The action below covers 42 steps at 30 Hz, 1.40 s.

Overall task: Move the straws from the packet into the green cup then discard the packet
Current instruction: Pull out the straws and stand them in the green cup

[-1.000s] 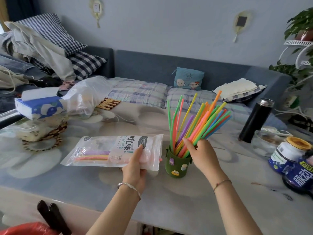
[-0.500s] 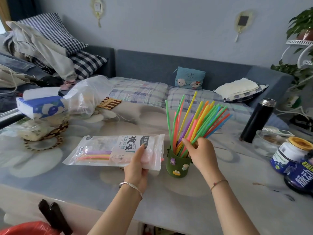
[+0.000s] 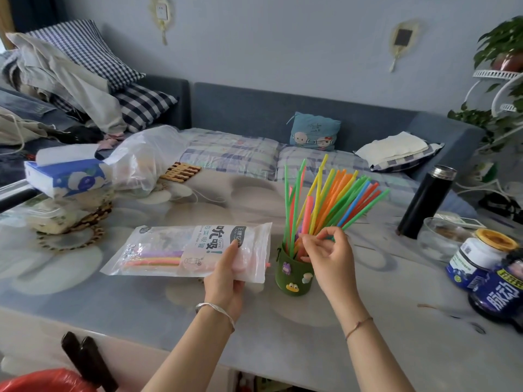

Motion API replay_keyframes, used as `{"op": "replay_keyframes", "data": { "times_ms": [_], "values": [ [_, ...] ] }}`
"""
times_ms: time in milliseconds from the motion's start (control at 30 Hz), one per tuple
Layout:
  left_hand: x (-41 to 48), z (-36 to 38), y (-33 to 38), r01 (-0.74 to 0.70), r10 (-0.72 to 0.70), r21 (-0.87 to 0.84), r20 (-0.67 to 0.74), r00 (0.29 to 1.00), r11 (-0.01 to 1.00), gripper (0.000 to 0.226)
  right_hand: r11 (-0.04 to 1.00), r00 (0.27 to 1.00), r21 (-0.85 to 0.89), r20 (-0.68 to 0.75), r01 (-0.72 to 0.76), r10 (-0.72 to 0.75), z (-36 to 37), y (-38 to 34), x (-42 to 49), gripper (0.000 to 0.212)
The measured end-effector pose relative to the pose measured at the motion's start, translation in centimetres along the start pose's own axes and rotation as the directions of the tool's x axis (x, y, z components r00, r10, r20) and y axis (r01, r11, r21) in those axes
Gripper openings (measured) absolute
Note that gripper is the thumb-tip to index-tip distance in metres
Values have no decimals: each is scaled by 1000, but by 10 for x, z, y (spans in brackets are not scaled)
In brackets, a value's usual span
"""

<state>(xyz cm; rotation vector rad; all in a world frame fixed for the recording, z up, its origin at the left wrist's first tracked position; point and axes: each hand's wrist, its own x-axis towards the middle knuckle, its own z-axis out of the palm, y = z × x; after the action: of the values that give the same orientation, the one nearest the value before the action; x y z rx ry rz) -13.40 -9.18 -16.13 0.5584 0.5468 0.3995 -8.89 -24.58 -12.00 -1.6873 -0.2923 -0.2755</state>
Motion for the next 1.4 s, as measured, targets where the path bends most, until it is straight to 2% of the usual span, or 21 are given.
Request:
{"op": "replay_keyframes", "data": {
  "times_ms": [167,267,367,433,533,733,1000,1067,1100,1167,1233,1300,1400],
  "values": [
    [1,-1,3,-17,17,-20,-7,1000,1000,51,998,1000,64,7,-30,29,10,-2,-9,8],
    [0,-1,6,-37,37,-51,-8,999,998,52,993,995,121,-102,-2,14,21,-6,-20,12],
    [-2,-1,8,-49,48,-65,-22,999,997,52,984,951,-46,-256,169,-176,26,-5,-23,9],
    [-2,-2,9,-51,49,-62,-28,998,997,51,972,937,-105,-264,208,-229,26,-1,-21,8],
    [-3,-1,12,-43,41,-52,-35,999,998,49,992,969,-58,-211,115,-125,27,0,-20,17],
    [-3,-3,15,-41,40,-37,-40,998,998,50,977,992,182,-39,-114,123,25,4,-11,26],
    [-9,-2,16,-136,135,-23,-30,990,991,49,915,983,361,21,-178,183,42,-6,-24,20],
    [-16,0,17,-193,193,24,-34,981,981,48,843,950,441,93,-308,298,53,-3,-32,21],
    [-20,2,17,-227,229,57,-33,973,972,46,752,911,520,163,-405,378,58,-2,-35,21],
    [-27,6,20,-309,311,133,5,950,942,38,486,799,652,344,-581,494,63,0,-39,28],
    [-32,8,23,-389,379,247,89,921,888,25,266,701,692,476,-671,530,64,1,-41,38],
    [-34,8,24,-459,428,352,168,888,816,20,180,669,708,507,-682,544,67,5,-43,42],
    [-32,6,22,-525,471,460,237,849,716,24,146,657,736,473,-661,587,70,6,-44,40]
  ]
}}
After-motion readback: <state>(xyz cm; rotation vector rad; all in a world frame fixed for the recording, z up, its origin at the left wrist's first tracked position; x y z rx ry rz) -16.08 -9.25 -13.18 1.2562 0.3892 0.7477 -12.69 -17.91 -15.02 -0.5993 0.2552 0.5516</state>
